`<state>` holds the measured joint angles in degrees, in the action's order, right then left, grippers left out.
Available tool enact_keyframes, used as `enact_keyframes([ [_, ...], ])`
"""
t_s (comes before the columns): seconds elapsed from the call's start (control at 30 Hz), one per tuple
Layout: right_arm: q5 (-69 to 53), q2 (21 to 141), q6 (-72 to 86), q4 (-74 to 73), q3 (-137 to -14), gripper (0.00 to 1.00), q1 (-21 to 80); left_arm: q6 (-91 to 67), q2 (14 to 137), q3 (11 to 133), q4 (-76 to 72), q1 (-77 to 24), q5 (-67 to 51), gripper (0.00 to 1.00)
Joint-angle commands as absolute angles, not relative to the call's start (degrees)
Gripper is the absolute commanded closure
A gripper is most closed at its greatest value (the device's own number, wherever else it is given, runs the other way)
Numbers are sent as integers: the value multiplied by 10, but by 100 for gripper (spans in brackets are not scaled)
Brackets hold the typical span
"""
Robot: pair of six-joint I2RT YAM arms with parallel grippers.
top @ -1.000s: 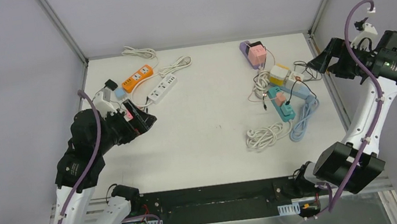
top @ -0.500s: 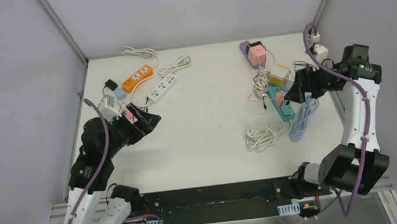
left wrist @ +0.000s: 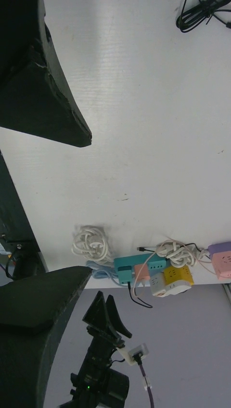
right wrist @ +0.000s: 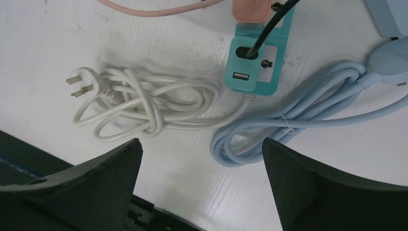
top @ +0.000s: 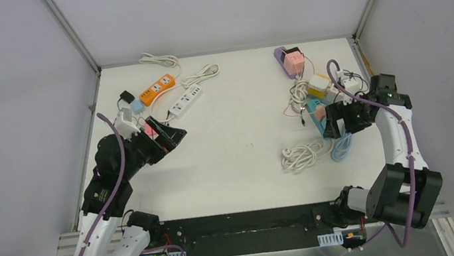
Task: Pull the plug off the socket
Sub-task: Pick up the socket from the center of the board.
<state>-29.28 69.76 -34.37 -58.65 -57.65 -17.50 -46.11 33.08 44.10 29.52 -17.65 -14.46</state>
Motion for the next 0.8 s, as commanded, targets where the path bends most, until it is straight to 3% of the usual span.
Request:
enact_keyframes([
  [0.0, -262, 675, -301, -416, -522, 0, -159, -477, 324, 434, 263, -179, -161, 1],
  [0.43, -262, 795, -301, -226, -473, 0, -109, -492, 319, 416, 255, -179, -158, 1],
  [0.5, -165, 812, -266, -197, -470, 8, -96, -494, 326, 421, 252, -179, -164, 1],
  [0.77, -93, 829, -249, -141, -451, 10, -56, -504, 332, 422, 252, -180, -166, 1],
])
